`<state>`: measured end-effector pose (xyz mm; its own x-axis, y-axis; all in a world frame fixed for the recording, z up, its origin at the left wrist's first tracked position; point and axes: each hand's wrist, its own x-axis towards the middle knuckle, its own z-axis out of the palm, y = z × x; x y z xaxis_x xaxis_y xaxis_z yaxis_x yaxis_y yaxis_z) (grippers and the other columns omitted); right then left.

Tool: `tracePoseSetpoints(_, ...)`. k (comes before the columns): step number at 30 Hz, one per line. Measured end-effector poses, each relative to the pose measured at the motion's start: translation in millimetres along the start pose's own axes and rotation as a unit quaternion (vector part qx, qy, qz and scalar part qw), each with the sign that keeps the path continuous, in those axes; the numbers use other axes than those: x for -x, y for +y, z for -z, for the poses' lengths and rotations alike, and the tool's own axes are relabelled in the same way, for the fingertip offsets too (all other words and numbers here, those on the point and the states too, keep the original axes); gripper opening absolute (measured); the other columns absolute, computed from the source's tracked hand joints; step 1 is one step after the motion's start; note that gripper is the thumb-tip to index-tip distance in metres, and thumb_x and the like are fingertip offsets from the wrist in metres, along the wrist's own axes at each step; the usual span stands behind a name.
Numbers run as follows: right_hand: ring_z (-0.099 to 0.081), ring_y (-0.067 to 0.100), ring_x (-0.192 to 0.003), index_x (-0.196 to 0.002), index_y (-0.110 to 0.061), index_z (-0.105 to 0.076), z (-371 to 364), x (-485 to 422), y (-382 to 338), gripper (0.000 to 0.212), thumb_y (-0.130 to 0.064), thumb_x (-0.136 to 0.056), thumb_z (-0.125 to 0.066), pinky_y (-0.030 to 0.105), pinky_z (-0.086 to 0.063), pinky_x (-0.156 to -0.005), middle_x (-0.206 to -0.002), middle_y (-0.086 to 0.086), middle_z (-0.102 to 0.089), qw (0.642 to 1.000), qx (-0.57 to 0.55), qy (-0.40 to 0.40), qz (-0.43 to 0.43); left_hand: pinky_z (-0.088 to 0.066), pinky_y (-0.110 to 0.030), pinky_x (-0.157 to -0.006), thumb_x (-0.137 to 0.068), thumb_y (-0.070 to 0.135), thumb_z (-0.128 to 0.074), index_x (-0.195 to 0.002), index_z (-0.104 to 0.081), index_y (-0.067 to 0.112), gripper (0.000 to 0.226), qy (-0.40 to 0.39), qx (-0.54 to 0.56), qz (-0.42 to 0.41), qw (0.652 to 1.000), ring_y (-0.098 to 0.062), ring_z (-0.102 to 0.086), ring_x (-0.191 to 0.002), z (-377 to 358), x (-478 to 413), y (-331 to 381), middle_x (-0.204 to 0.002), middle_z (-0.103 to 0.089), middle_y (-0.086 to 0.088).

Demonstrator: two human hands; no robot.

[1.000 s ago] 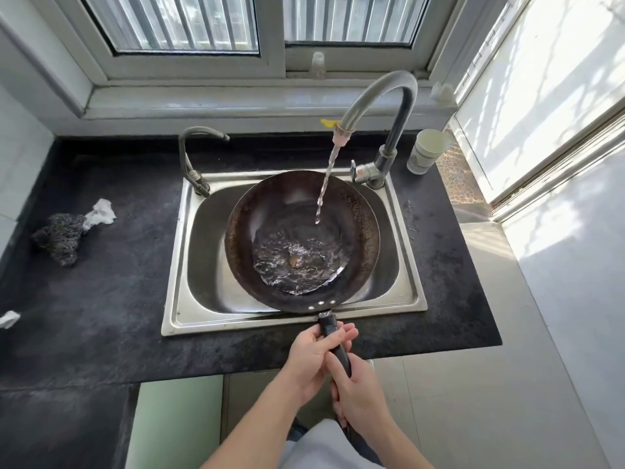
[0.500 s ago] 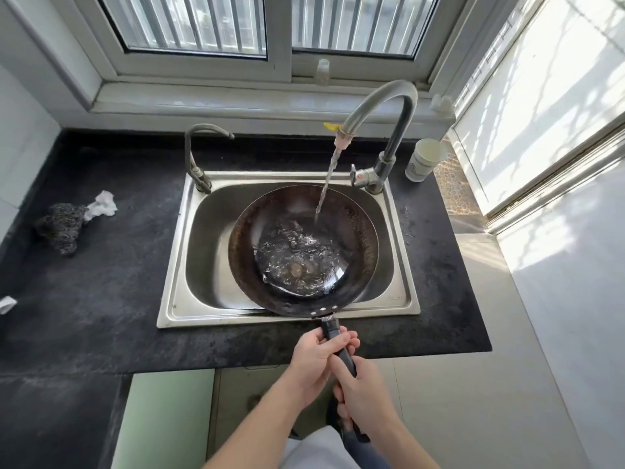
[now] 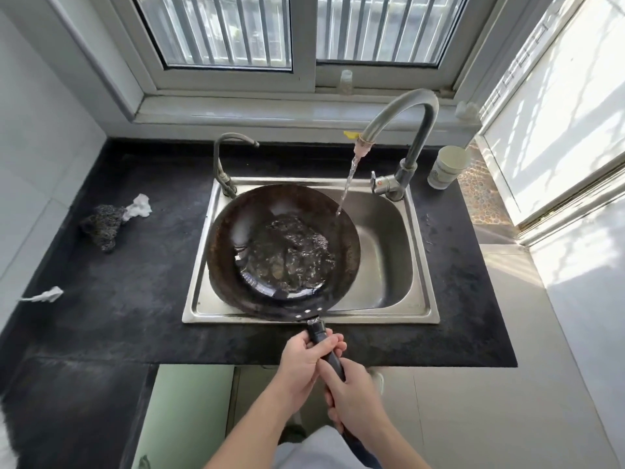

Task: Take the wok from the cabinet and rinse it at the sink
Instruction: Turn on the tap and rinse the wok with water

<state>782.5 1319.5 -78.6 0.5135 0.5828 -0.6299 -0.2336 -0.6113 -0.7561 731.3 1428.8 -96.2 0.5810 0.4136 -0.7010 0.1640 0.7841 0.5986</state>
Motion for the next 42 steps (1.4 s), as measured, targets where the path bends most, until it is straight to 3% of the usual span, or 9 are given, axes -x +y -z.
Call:
tracePoseSetpoints(12, -0.055, 0.015, -0.050, -0.081, -0.012, -0.064, 32, -7, 5, 0.031, -0.039, -0.095, -0.059, 0.038, -0.047, -0.052, -0.058, 0.000, -0.062, 0.997, 0.056, 0.052, 0.022, -0.060, -0.028, -0.073, -0.090, -0.004, -0.063, -0.105, -0.063, -0.006, 0.014, -0.031, 0.001, 0.009, 0.999, -0.019, -0.073, -0.076, -38, -15, -6, -0.084, -0.077, -0.012)
tracePoseSetpoints(16, -0.056, 0.008, -0.045, -0.078, -0.017, -0.064, 39, -18, -9, 0.027, -0.037, -0.095, -0.060, 0.032, -0.050, -0.049, -0.054, -0.002, -0.063, 0.995, 0.072, 0.053, 0.047, -0.059, -0.027, -0.071, -0.090, -0.003, -0.063, -0.108, -0.061, -0.007, 0.018, -0.032, 0.012, -0.003, 0.999, -0.019, -0.071, -0.074, -43, -23, 8, -0.083, -0.075, -0.013)
tracePoseSetpoints(22, -0.052, 0.006, -0.037, -0.070, -0.023, -0.058, 28, -25, -20, 0.029, -0.043, -0.092, -0.059, 0.023, -0.042, -0.040, -0.050, -0.005, -0.062, 0.995, 0.065, 0.033, 0.067, -0.059, -0.028, -0.073, -0.091, -0.002, -0.062, -0.113, -0.057, -0.011, 0.024, -0.026, 0.008, -0.029, 0.999, -0.019, -0.068, -0.074, -32, -18, 23, -0.081, -0.071, -0.014)
tracePoseSetpoints(30, -0.054, 0.009, -0.041, -0.077, -0.018, -0.062, -3, -17, 3, 0.028, -0.041, -0.093, -0.060, 0.026, -0.044, -0.043, -0.049, -0.004, -0.061, 0.999, 0.025, 0.000, 0.028, -0.060, -0.027, -0.071, -0.088, -0.004, -0.066, -0.107, -0.061, -0.007, 0.020, 0.015, -0.011, -0.030, 0.999, -0.019, -0.073, -0.073, -1, -4, 10, -0.077, -0.075, -0.012)
tracePoseSetpoints(38, -0.054, 0.010, -0.044, -0.077, -0.014, -0.063, 10, -15, 7, 0.030, -0.039, -0.094, -0.060, 0.034, -0.046, -0.049, -0.055, 0.000, -0.061, 0.998, 0.053, 0.025, 0.023, -0.059, -0.026, -0.068, -0.088, -0.003, -0.067, -0.106, -0.061, -0.006, 0.019, 0.010, -0.021, -0.003, 1.000, -0.019, -0.074, -0.073, -14, -13, 1, -0.077, -0.077, -0.011)
tracePoseSetpoints(42, -0.054, 0.005, -0.041, -0.074, -0.018, -0.061, 26, -23, -4, 0.029, -0.040, -0.094, -0.060, 0.026, -0.045, -0.045, -0.050, -0.004, -0.062, 0.994, 0.088, 0.043, 0.043, -0.059, -0.025, -0.067, -0.089, -0.002, -0.066, -0.102, -0.062, -0.003, 0.014, 0.002, -0.022, -0.006, 1.000, -0.018, -0.073, -0.072, -31, -21, 8, -0.076, -0.077, -0.009)
